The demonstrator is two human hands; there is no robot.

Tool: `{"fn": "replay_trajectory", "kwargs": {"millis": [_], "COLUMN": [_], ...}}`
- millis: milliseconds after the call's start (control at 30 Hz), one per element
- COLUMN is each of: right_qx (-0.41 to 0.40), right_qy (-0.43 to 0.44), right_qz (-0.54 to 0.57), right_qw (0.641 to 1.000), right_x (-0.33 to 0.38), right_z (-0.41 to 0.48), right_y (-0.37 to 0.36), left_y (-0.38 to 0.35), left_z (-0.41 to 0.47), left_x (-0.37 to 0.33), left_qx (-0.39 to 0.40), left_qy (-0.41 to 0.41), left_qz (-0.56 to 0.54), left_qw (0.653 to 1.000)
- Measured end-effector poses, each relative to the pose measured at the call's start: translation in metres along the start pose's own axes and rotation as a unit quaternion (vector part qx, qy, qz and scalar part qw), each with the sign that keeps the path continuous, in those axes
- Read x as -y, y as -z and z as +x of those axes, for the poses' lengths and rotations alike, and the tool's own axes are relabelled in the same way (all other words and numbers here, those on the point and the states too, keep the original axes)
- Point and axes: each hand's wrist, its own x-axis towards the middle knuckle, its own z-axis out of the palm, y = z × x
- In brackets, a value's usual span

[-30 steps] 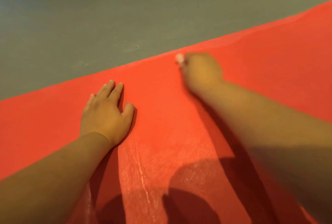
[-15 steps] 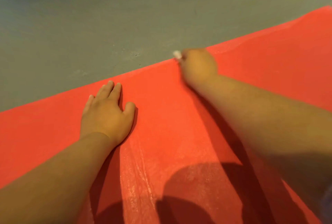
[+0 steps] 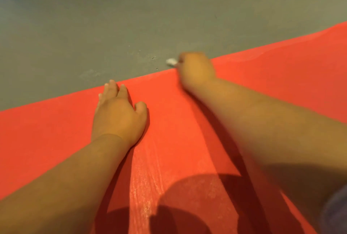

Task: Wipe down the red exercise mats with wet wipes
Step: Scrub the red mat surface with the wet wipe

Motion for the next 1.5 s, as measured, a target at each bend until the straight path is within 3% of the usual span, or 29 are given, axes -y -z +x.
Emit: {"fn": "replay_trajectory", "kwargs": {"millis": [67, 133, 200, 300, 333, 400, 467, 533, 600, 667, 767, 800, 1000, 1133, 1300, 1500], "right_qx": [0.029, 0.027, 0.008, -0.028, -0.028, -0.015, 0.012, 0.051, 0.043, 0.013, -0.019, -0.026, -0.016, 0.041, 0.135, 0.197], "right_qy": [0.128, 0.171, 0.087, -0.127, -0.144, -0.092, 0.017, 0.144, 0.204, 0.145, -0.041, -0.064, 0.118, 0.189, 0.155, -0.008], "right_qz": [0.052, 0.061, 0.015, -0.039, -0.04, -0.029, 0.016, 0.057, 0.066, 0.026, -0.031, -0.029, 0.024, 0.045, 0.034, 0.024], "right_qw": [0.99, 0.983, 0.996, 0.991, 0.988, 0.995, 1.0, 0.987, 0.976, 0.989, 0.999, 0.997, 0.993, 0.98, 0.978, 0.98], "right_x": [0.042, 0.04, -0.003, -0.072, -0.076, -0.047, 0.009, 0.055, 0.06, 0.025, -0.04, -0.048, 0.006, -0.009, -0.037, -0.056], "right_z": [-0.016, -0.019, -0.001, 0.012, 0.011, 0.004, -0.006, -0.023, -0.03, -0.015, 0.001, -0.004, -0.102, -0.185, -0.266, -0.349], "right_y": [-0.01, -0.006, 0.002, 0.022, 0.023, 0.015, 0.001, -0.01, -0.009, -0.005, 0.014, 0.017, 0.014, 0.047, 0.093, 0.134], "left_y": [0.001, 0.0, -0.001, -0.002, -0.002, -0.002, 0.0, 0.002, 0.001, -0.001, -0.004, -0.004, 0.005, 0.013, 0.038, 0.054], "left_z": [-0.001, -0.001, 0.0, 0.002, 0.002, 0.002, 0.002, 0.001, 0.002, 0.003, 0.003, 0.001, -0.009, -0.034, -0.1, -0.202], "left_x": [0.0, 0.0, 0.001, 0.001, 0.0, -0.001, -0.001, 0.0, 0.001, 0.002, 0.002, 0.002, 0.003, 0.01, -0.001, -0.044], "left_qx": [0.001, 0.002, -0.002, 0.0, 0.003, 0.005, 0.004, 0.003, 0.001, -0.006, -0.006, -0.005, 0.012, 0.06, 0.152, 0.26], "left_qy": [0.01, 0.004, 0.002, 0.002, 0.001, -0.003, -0.002, -0.003, -0.008, -0.009, -0.007, -0.011, -0.071, -0.103, -0.105, -0.135], "left_qz": [-0.003, -0.002, -0.003, 0.003, 0.006, 0.007, 0.0, -0.009, -0.018, -0.021, -0.024, -0.023, 0.011, 0.062, 0.123, 0.179], "left_qw": [1.0, 1.0, 1.0, 1.0, 1.0, 1.0, 1.0, 1.0, 1.0, 1.0, 1.0, 1.0, 0.997, 0.991, 0.975, 0.939]}}
